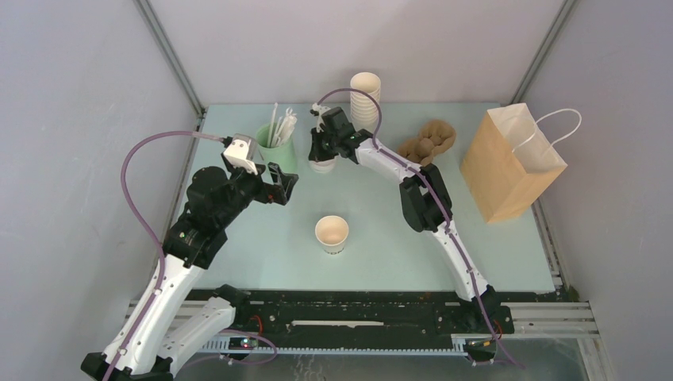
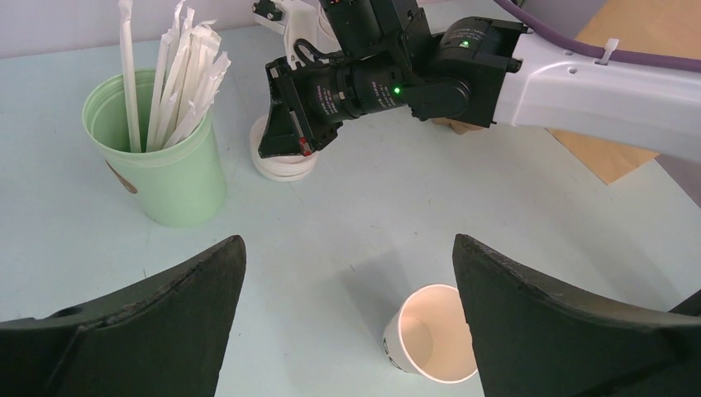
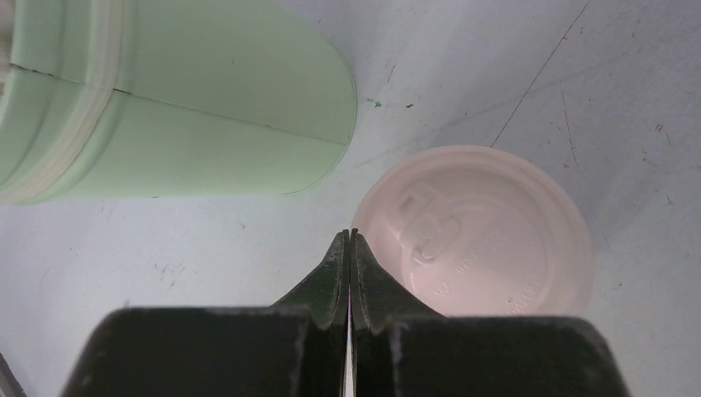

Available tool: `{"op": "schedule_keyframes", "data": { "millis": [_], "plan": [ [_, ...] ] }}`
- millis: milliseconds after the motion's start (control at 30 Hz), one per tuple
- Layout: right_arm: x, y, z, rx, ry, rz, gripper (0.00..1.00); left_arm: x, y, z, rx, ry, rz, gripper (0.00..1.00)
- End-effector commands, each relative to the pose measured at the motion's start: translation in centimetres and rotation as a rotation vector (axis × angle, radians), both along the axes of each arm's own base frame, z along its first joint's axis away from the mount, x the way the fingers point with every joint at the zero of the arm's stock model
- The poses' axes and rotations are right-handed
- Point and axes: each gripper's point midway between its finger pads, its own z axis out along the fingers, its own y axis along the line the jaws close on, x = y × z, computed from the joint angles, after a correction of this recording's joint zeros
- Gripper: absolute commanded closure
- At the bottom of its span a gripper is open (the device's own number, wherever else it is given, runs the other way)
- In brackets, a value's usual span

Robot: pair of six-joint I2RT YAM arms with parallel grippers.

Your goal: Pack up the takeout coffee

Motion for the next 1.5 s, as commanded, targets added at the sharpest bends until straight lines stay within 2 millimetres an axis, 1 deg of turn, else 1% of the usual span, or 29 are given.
{"op": "schedule_keyframes", "data": {
  "millis": [0, 100, 233, 400, 533, 733, 767, 800, 833, 933, 967, 1133, 1267, 1467],
  "plan": [
    [1.0, 0.2, 5.3, 0.077, -0.069, -0.002, 1.00, -0.2, -0.3, 1.5, -0.021, -0.039, -0.015, 0.00],
    [0.8, -0.1, 6.7, 0.089, -0.086, -0.004, 1.00, -0.2, -0.2, 1.5, -0.019, -0.039, -0.012, 0.00],
    [0.4, -0.2, 8.0, 0.127, -0.097, -0.003, 1.00, -0.1, -0.2, 1.5, -0.018, -0.038, -0.009, 0.00],
    [0.6, -0.2, 8.1, 0.180, -0.059, 0.004, 1.00, -0.1, -0.3, 1.4, -0.017, -0.034, -0.010, 0.00],
    [0.6, -0.2, 8.7, 0.201, -0.066, 0.001, 1.00, 0.0, -0.3, 1.2, -0.015, -0.031, -0.012, 0.00],
    [0.9, -0.4, 8.4, 0.181, -0.077, -0.007, 1.00, 0.0, -0.4, 1.1, -0.015, -0.026, -0.015, 0.00],
    [0.7, -0.4, 8.3, 0.168, -0.084, 0.001, 0.93, 0.0, -0.4, 1.1, -0.016, -0.026, -0.016, 0.00],
    [0.6, -0.5, 7.9, 0.148, -0.088, 0.006, 0.84, 0.0, -0.4, 1.1, -0.016, -0.027, -0.015, 0.00],
    [0.5, -0.5, 7.6, 0.129, -0.092, 0.003, 0.78, 0.0, -0.4, 1.2, -0.016, -0.029, -0.017, 0.00],
    [0.4, -0.4, 6.3, 0.081, -0.091, 0.009, 0.70, 0.0, -0.4, 1.2, -0.017, -0.028, -0.015, 0.00],
    [0.4, -0.4, 5.8, 0.064, -0.089, 0.009, 0.69, 0.0, -0.4, 1.2, -0.017, -0.029, -0.015, 0.00],
    [0.6, 0.2, 4.8, 0.003, -0.108, 0.012, 0.67, 0.0, -0.4, 1.2, -0.017, -0.028, -0.017, 0.00],
    [0.4, 0.6, 4.5, -0.018, -0.121, 0.019, 0.67, 0.0, -0.4, 1.2, -0.017, -0.028, -0.018, 0.00],
    [0.3, 0.8, 3.8, -0.024, -0.108, 0.023, 0.64, -0.1, -0.4, 1.3, -0.020, -0.030, -0.019, 0.00]
  ]
}}
